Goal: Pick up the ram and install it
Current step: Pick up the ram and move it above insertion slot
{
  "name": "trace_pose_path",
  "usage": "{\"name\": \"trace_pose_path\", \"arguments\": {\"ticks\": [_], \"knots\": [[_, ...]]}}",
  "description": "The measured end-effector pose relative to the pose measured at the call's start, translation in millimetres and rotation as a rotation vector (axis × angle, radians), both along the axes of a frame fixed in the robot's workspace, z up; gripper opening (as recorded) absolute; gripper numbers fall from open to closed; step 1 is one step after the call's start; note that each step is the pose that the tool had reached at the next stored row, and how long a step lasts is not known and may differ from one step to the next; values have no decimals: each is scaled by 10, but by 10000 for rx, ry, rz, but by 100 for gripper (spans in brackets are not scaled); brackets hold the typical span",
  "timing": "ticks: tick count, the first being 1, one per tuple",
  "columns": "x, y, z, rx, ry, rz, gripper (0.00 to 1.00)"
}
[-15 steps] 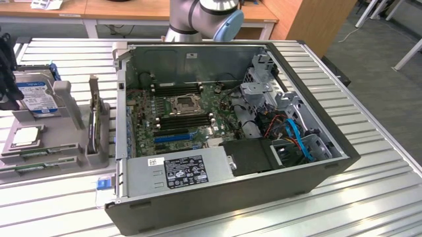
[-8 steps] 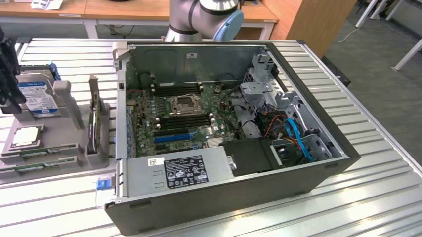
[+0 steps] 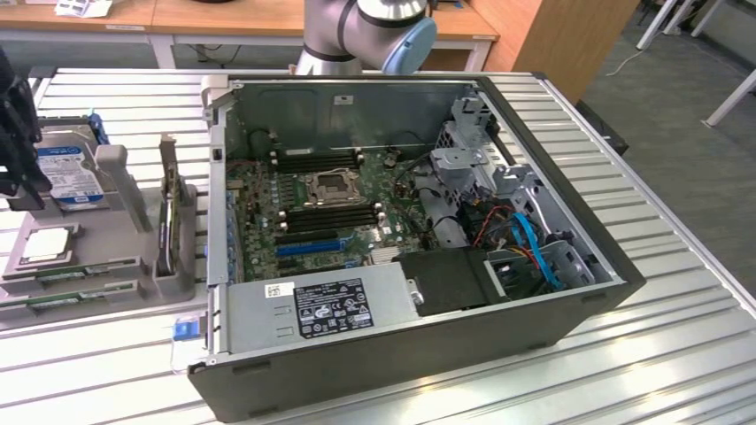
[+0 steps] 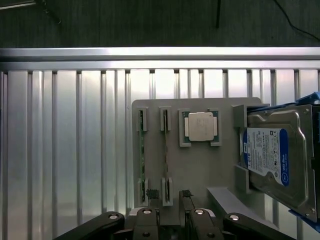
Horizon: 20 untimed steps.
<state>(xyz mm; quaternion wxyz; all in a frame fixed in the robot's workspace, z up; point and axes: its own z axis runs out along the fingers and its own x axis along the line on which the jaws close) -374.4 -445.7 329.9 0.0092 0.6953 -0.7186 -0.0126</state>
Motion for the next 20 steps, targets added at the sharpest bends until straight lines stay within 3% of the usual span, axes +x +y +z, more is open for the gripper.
{"name": "trace_pose_path", "arguments": {"ticks": [20], "knots": [[0, 0, -205, 0, 0, 0, 29]]}}
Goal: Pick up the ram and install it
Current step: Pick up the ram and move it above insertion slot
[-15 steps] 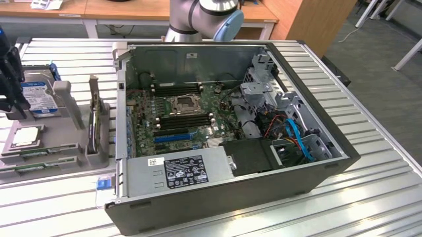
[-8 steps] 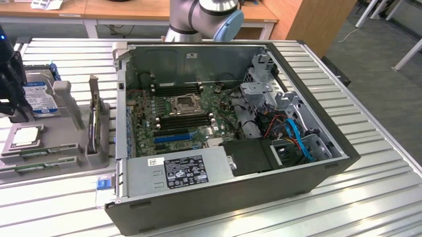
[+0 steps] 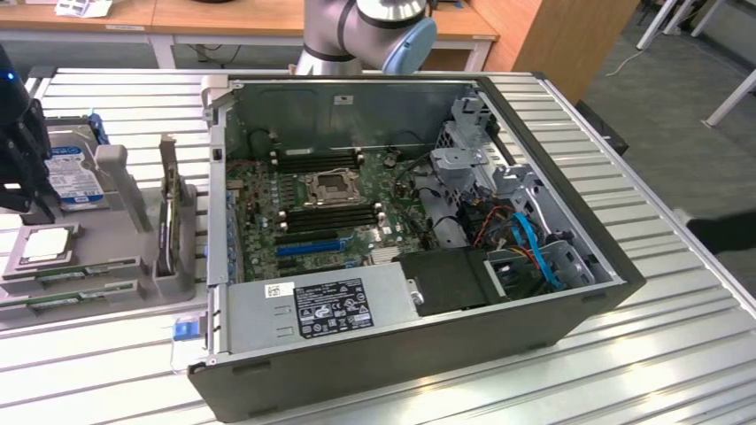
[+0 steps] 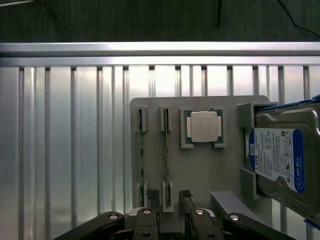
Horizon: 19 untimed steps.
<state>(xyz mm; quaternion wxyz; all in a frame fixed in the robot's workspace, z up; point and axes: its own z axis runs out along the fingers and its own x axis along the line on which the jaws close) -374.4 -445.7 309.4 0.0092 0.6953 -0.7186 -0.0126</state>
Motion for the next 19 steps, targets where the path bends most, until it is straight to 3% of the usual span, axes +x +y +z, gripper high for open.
{"name": "trace_pose_path", "arguments": {"ticks": [19], "knots": [[0, 0, -171, 0, 0, 0, 29]]}}
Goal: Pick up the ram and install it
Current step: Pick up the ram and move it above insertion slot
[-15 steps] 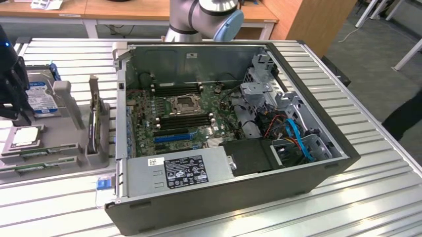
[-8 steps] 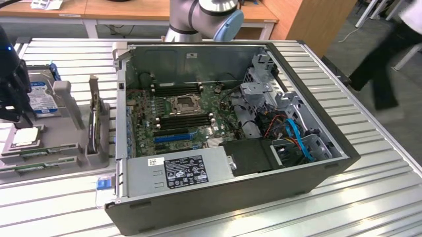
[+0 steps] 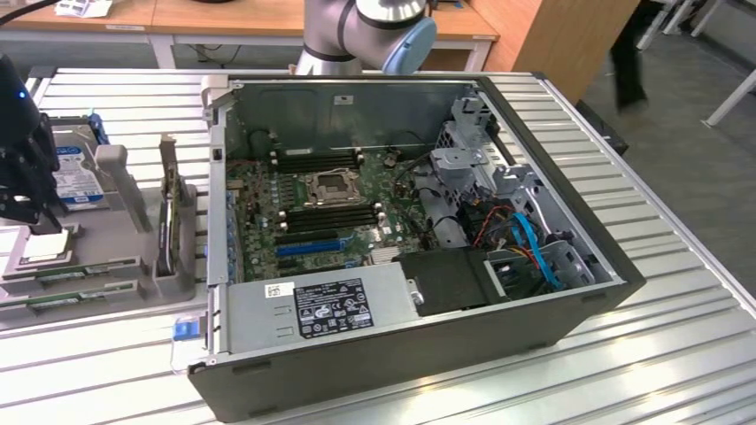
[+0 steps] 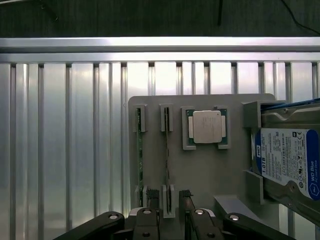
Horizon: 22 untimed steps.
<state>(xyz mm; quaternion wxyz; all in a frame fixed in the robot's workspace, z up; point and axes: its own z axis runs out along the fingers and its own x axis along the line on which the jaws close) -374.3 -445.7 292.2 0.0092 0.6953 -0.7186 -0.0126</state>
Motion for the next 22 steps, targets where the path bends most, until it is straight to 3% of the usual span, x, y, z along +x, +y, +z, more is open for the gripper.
{"name": "trace_pose_path", "arguments": {"ticks": [22], "knots": [[0, 0, -203, 0, 0, 0, 29]]}}
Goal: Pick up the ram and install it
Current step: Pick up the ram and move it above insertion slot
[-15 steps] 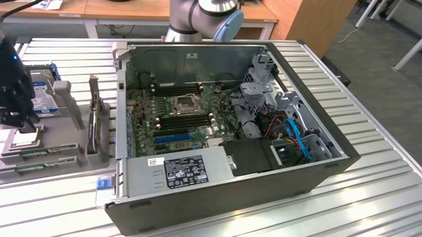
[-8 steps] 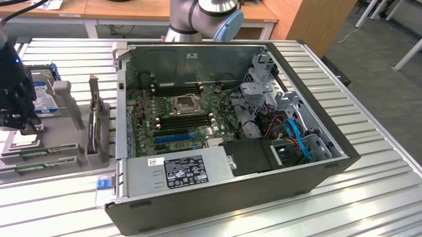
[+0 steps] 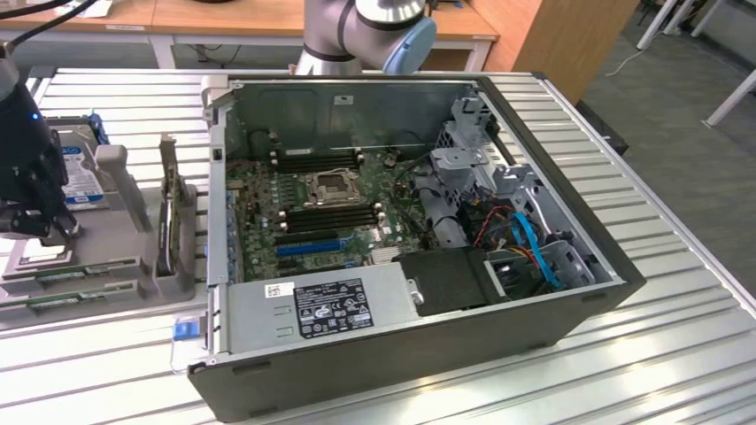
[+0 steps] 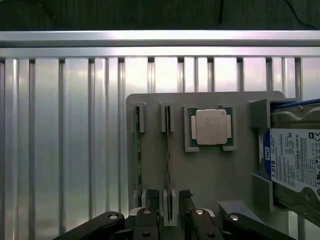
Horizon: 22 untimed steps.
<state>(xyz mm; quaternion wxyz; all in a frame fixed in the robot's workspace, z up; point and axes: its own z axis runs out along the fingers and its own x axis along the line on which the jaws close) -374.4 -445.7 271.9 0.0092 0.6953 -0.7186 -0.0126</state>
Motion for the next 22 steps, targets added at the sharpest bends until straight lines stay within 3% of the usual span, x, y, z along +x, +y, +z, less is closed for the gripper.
{"name": "trace_pose_path", "arguments": {"ticks": [22], "knots": [[0, 0, -185, 0, -1, 0, 29]]}}
